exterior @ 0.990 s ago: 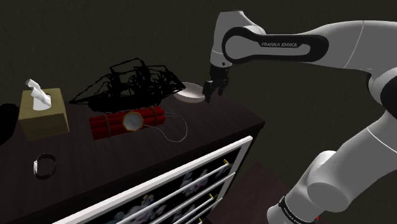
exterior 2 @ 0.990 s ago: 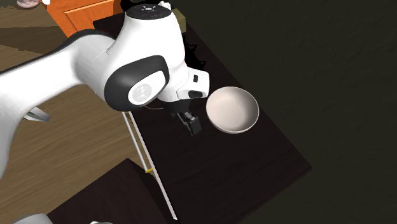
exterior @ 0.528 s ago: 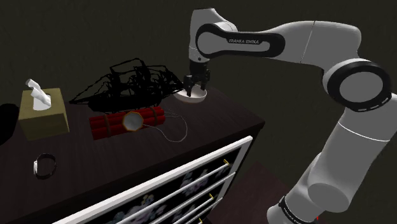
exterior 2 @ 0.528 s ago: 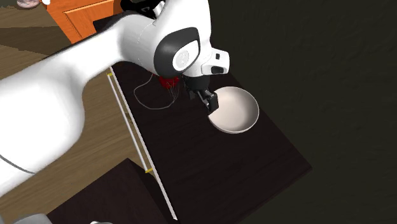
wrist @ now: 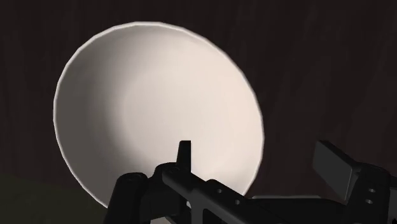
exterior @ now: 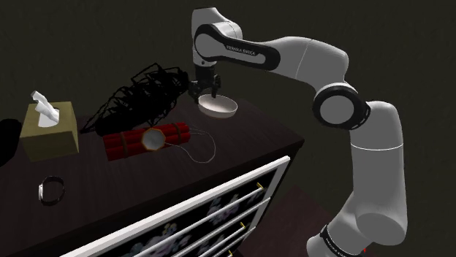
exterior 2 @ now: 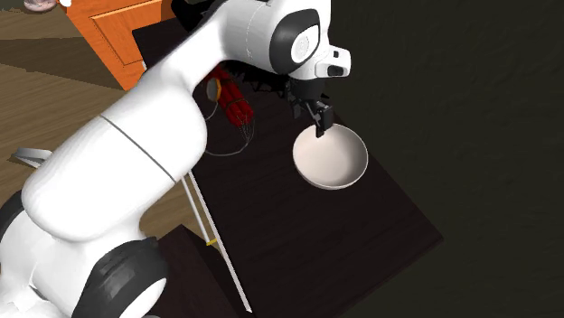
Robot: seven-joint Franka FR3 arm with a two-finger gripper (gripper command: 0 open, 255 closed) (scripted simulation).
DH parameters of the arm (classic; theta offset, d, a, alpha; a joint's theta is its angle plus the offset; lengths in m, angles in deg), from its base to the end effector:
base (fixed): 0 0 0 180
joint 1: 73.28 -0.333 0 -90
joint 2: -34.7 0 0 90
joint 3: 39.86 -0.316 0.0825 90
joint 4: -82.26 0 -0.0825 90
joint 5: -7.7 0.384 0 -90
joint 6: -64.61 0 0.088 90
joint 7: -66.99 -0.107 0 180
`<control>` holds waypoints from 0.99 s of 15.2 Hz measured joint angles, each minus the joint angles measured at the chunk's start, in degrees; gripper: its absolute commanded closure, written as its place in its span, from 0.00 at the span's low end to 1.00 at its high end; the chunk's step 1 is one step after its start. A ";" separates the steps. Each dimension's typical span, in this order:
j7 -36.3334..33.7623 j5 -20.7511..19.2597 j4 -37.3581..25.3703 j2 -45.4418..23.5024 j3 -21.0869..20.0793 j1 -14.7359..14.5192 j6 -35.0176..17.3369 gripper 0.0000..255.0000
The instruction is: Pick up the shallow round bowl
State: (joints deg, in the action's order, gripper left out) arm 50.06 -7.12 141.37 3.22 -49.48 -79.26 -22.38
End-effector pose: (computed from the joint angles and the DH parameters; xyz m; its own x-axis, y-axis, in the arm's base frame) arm 0.6900 0.1273 0.5305 0.9987 -0.0517 -0.0037 -0.0502 -0.9825 0.1793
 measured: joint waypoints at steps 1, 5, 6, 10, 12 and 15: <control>-0.11 -0.16 -1.60 -1.34 0.08 -0.28 0.40 0.00; -0.68 -0.23 0.55 -1.84 0.08 -0.18 -2.11 0.00; -0.93 -0.21 1.82 -1.58 0.05 -0.10 -3.10 0.00; -1.22 -0.24 3.71 -1.19 0.11 0.20 -5.03 1.00; -1.26 -0.24 3.96 -1.07 0.11 0.23 -5.17 1.00; -1.25 -0.28 3.75 -1.18 0.12 0.19 -5.01 1.00</control>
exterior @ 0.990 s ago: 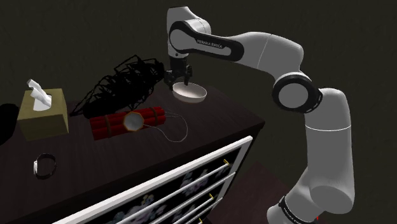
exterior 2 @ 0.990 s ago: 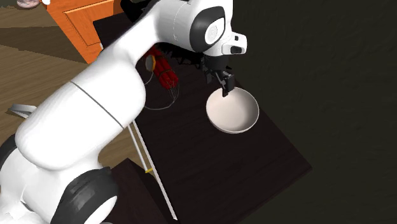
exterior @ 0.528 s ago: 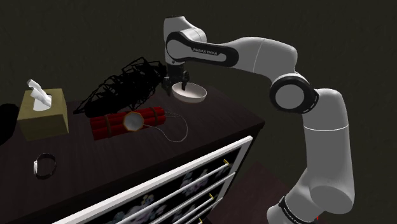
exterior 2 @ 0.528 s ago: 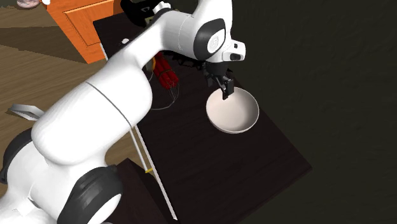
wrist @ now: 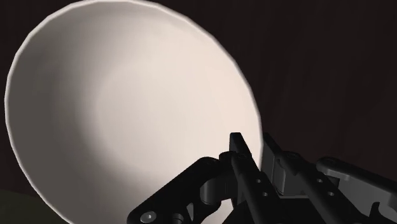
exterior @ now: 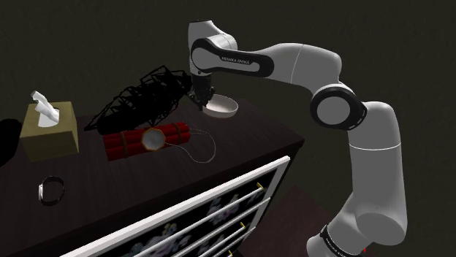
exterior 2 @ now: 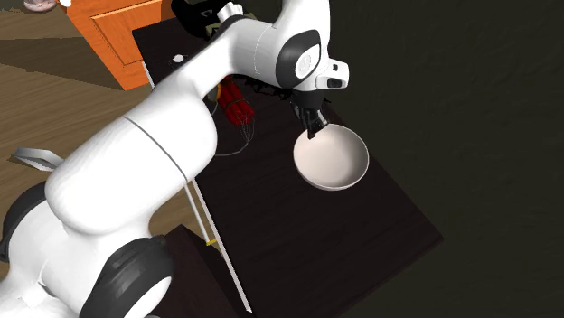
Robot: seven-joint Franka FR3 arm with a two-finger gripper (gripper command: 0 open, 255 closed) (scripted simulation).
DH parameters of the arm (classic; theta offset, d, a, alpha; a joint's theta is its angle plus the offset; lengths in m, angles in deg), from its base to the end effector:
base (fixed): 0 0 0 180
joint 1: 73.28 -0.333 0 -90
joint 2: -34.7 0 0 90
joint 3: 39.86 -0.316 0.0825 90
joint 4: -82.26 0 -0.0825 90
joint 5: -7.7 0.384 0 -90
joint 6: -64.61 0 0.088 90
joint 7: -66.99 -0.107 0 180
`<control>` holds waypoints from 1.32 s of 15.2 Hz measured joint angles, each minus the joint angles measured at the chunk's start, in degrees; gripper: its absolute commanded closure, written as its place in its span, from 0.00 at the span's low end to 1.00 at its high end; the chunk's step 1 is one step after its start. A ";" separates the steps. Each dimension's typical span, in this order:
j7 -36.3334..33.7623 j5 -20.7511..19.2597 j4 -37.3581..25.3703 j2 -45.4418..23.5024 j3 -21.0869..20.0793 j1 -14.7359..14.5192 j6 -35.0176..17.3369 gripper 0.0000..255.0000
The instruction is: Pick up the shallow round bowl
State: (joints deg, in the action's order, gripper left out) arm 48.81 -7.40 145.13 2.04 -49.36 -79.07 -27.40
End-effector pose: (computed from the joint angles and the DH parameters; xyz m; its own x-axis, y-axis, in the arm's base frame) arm 0.7001 0.1294 0.4924 0.9984 -0.0572 0.0012 -0.0565 -0.9818 0.1811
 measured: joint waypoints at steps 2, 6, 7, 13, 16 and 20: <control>-0.09 -0.03 -0.16 -0.08 0.02 -0.05 0.04 1.00; 0.14 0.05 -0.62 -0.12 -0.03 -0.09 0.72 1.00; 0.26 0.04 -1.73 -0.46 -0.03 -0.24 1.56 1.00; 1.38 -0.14 -9.56 -2.51 0.11 -1.06 7.32 1.00; 2.00 -0.35 -14.60 -4.13 0.28 -1.66 10.69 1.00; 3.20 -0.84 -24.31 -8.05 0.76 -2.83 16.32 1.00</control>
